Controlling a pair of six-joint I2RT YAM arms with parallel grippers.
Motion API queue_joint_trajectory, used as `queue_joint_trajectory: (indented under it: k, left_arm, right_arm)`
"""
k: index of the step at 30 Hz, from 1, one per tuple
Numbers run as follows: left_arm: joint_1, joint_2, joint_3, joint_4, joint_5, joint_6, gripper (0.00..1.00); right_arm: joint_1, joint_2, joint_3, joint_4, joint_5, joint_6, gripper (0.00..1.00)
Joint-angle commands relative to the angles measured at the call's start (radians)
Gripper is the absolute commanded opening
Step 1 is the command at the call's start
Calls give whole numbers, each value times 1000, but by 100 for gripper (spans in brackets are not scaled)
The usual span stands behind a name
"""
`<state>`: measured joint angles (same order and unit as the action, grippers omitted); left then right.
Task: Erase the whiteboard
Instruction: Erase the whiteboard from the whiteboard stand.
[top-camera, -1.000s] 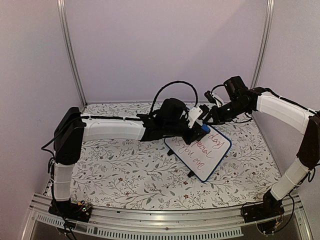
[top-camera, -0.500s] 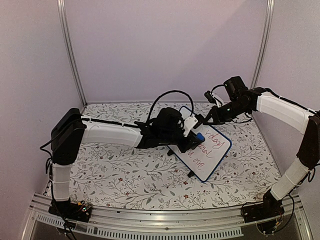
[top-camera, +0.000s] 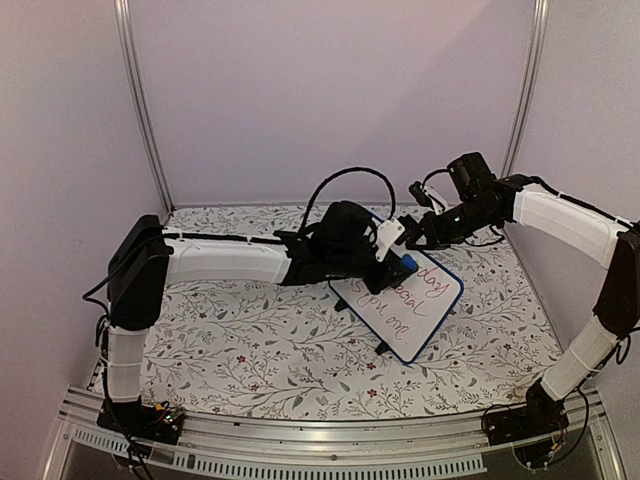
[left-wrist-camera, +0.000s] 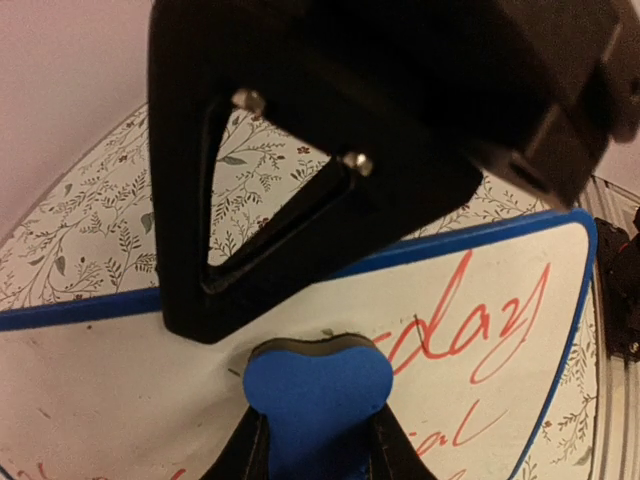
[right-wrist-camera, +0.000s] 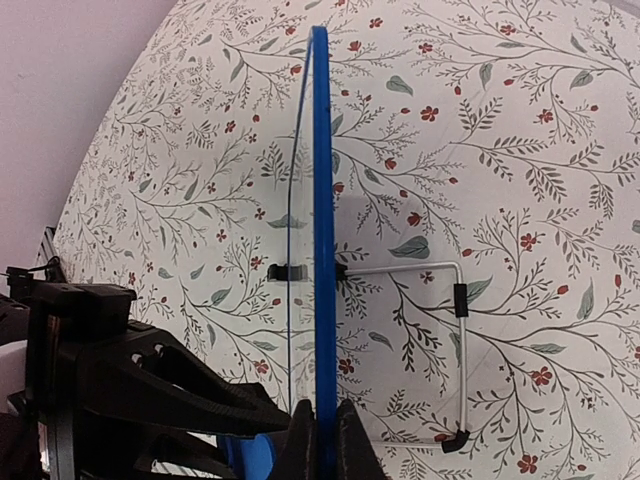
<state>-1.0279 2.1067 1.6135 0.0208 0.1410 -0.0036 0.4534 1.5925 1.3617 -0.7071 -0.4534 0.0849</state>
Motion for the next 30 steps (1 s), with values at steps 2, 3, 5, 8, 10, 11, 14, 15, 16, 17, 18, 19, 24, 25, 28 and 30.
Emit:
queue_joint_trajectory:
  k: [2, 3, 5, 8, 10, 11, 14, 15, 16, 17, 18, 19, 24, 25, 28, 30]
  left_arm:
    - [-11, 62, 77, -8, -21, 25, 0]
    - [-12, 61, 75, -8, -21, 24, 0]
    - [-11, 55, 59, -7, -22, 20, 0]
    - [-11, 39, 7, 1, -22, 8, 0]
    - [-11, 26, -32, 4, -21, 6, 0]
    - [-12, 20, -55, 7, -21, 7, 0]
    - [-11, 2, -114, 21, -26, -18, 0]
    - [-11, -1, -126, 23, -28, -19, 0]
    - [-11, -4, -137, 26, -30, -21, 0]
    - [-12, -5, -141, 28, -30, -22, 0]
    - [-12, -5, -141, 28, -30, -22, 0]
    - [-11, -4, -136, 30, -29, -21, 0]
    - [-11, 12, -75, 26, -28, -10, 0]
    - [-11, 17, -57, 22, -27, -6, 0]
    - [-12, 39, 12, 5, -17, 2, 0]
    - [-11, 53, 50, -5, -9, 2, 0]
  right_arm:
    - [45, -7, -14, -35, -106, -10, 0]
    - [45, -8, -15, -35, -107, -10, 0]
    - [45, -7, -15, -35, -107, -9, 0]
    - [45, -8, -15, -36, -107, -10, 0]
    - [45, -7, -15, -35, -107, -11, 0]
    - [46, -8, -15, -34, -107, -12, 0]
    - [45, -8, -16, -33, -104, -13, 0]
    - [46, -8, -16, -32, -105, -11, 0]
    - [45, -8, -16, -32, -106, -11, 0]
    - [45, -6, -16, -32, -106, -11, 0]
    - [45, -6, -17, -32, -107, -10, 0]
    - [45, -6, -17, -32, -107, -10, 0]
    - [45, -6, -18, -33, -105, -9, 0]
    - [46, -6, -18, -34, -105, -9, 0]
    - [45, -6, -18, -34, -103, -10, 0]
    - [45, -5, -18, -34, -104, -10, 0]
